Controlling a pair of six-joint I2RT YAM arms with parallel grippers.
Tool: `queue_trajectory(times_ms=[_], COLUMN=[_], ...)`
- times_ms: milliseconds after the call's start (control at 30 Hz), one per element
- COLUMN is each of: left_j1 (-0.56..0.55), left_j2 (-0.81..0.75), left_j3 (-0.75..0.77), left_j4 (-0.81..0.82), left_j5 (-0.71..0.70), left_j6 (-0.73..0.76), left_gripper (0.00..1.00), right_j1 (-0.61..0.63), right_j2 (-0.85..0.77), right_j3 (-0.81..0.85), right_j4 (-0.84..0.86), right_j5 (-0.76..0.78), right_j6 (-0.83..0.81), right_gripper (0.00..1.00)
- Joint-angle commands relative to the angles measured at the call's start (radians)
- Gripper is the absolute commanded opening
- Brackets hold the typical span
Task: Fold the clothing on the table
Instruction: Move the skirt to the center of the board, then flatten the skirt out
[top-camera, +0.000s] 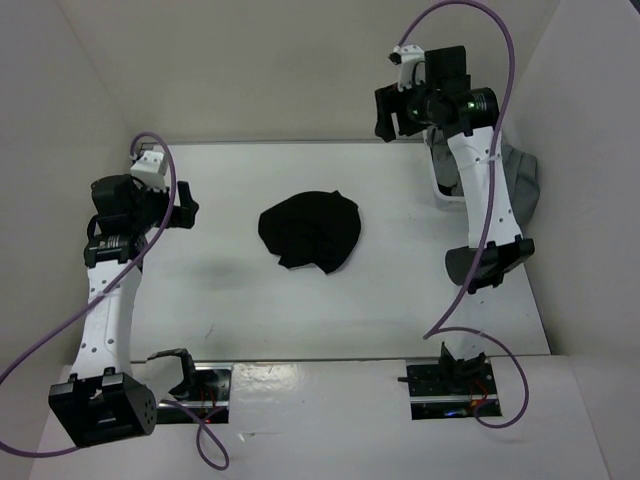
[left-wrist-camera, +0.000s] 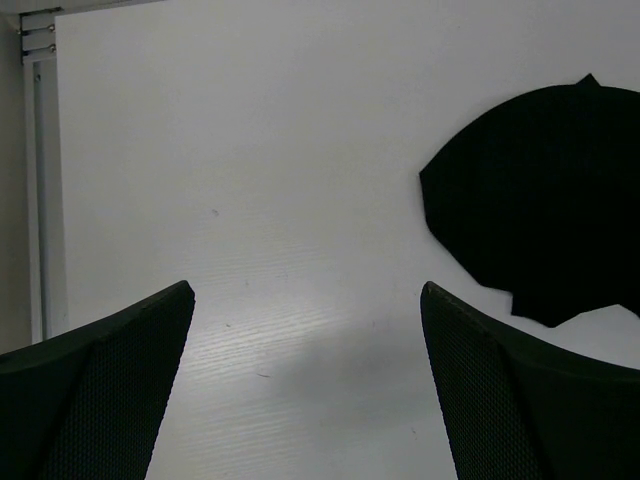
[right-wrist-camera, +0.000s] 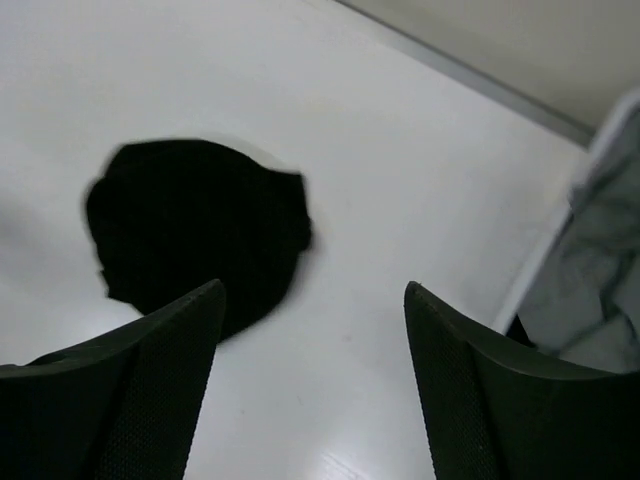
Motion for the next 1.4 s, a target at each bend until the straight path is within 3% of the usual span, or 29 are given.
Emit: queue_trajectory(times_ms=[0,67,133,167,200,267,300,367,533,633,833,1200,1367], left_j1=[-0.002,-0.038,-0.125,-0.158,-0.219,-0.276,-0.304,-0.361,-0.399,-0.385,-0.325,-0.295,-0.235], left_j2=[-0.023,-0.023,-0.023,-0.023,-0.023,-0.013,-0.003,0.006,0.034,0.034,0.078,0.616,0.73], left_j3=[0.003,0.015,0.015,0.015,0.025,0.025,0.034,0.034,0.012,0.003,0.012,0.28,0.347], left_j4=[0.0,-0.034,-0.051,-0.066,-0.086,-0.107,-0.132,-0.156,-0.178,-0.158,-0.149,-0.302,-0.302], left_j5=[0.096,0.105,0.078,0.055,0.01,-0.03,-0.041,-0.041,-0.09,-0.153,-0.093,0.031,0.157], left_j6=[0.036,0.064,0.094,0.105,0.125,0.134,0.146,0.156,0.168,0.115,0.059,-0.027,-0.06], left_gripper=[1.0,1.0,1.0,1.0,1.0,1.0,1.0,1.0,1.0,1.0,1.0,1.0,1.0], right_j1=[-0.12,-0.106,-0.016,0.03,0.158,0.262,0.241,0.078,0.067,0.076,0.076,0.107,0.145], right_j2=[-0.075,-0.144,-0.31,-0.399,-0.495,-0.741,-0.793,-0.882,-0.887,-0.807,-0.571,-0.184,-0.117], right_j3=[-0.116,-0.169,-0.365,-0.604,-0.731,-0.984,-1.022,-1.128,-1.367,-1.415,-1.345,-1.144,-1.084], right_j4=[0.083,0.083,0.124,0.173,0.293,0.376,0.376,0.397,0.455,0.54,0.603,0.653,0.678], right_j5=[0.142,0.319,0.4,0.417,0.445,0.502,0.415,0.313,0.264,0.298,0.266,0.227,0.218], right_j6=[0.037,0.037,0.014,0.003,0.003,0.043,0.043,0.064,0.046,0.046,0.058,0.101,0.123], right_gripper=[0.79,0.79,0.79,0.8,0.84,0.95,0.95,0.95,0.95,0.95,0.94,0.91,0.9])
